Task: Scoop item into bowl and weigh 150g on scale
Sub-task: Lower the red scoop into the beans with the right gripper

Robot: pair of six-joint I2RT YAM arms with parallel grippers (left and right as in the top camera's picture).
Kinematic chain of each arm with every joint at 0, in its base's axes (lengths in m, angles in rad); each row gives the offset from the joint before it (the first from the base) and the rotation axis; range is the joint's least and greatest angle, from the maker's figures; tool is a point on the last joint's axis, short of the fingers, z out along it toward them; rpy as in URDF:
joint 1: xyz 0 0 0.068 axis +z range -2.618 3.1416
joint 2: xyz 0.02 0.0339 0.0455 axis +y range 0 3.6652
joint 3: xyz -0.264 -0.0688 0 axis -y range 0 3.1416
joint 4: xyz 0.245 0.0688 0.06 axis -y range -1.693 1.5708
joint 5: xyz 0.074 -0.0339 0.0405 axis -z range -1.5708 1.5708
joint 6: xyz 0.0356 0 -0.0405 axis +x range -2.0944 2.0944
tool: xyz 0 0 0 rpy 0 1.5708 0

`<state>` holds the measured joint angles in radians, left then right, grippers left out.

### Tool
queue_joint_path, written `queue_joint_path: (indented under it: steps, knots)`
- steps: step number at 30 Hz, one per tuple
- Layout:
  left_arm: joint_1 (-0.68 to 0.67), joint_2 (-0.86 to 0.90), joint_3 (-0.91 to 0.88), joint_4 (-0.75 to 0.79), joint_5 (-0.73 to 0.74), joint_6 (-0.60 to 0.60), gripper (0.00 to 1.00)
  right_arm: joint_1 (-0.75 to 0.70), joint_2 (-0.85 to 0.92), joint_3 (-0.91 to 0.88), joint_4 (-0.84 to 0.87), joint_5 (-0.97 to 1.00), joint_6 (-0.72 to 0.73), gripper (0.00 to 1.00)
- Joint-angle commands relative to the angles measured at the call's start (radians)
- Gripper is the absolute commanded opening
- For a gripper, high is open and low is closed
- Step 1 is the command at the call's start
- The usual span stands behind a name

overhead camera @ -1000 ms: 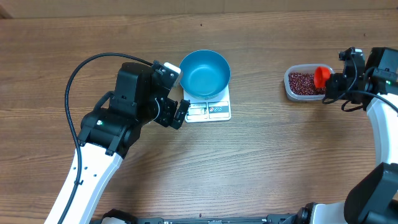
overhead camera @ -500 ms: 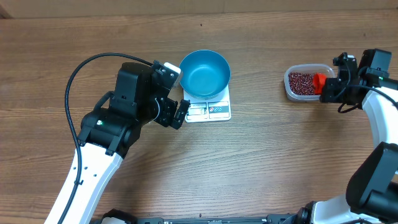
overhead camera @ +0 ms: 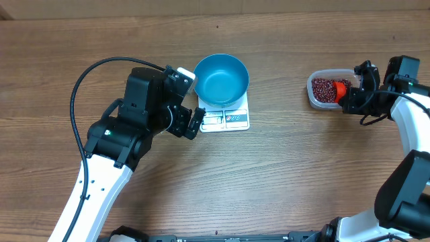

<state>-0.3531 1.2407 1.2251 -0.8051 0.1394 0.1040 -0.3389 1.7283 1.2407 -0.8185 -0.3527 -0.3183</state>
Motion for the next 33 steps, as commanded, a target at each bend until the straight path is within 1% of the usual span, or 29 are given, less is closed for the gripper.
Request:
queue_joint_path:
  steps: [1,5,12,23,33]
  knots:
    - [-0.003,-0.017,0.002,0.0,0.014,-0.006,0.99,0.002,0.036,0.023,-0.005,-0.084,-0.012,0.04]
    - [-0.003,-0.017,0.002,0.0,0.015,-0.006,0.99,0.001,0.069,0.023,-0.004,-0.106,-0.018,0.04]
    - [-0.003,-0.017,0.002,0.0,0.015,-0.006,1.0,-0.016,0.07,0.023,0.002,-0.207,-0.027,0.04]
    - [-0.003,-0.017,0.002,0.0,0.015,-0.006,1.0,-0.016,0.071,0.023,0.002,-0.282,-0.027,0.04]
    - [-0.003,-0.017,0.002,0.0,0.015,-0.006,1.0,-0.017,0.083,0.023,0.0,-0.29,-0.019,0.04]
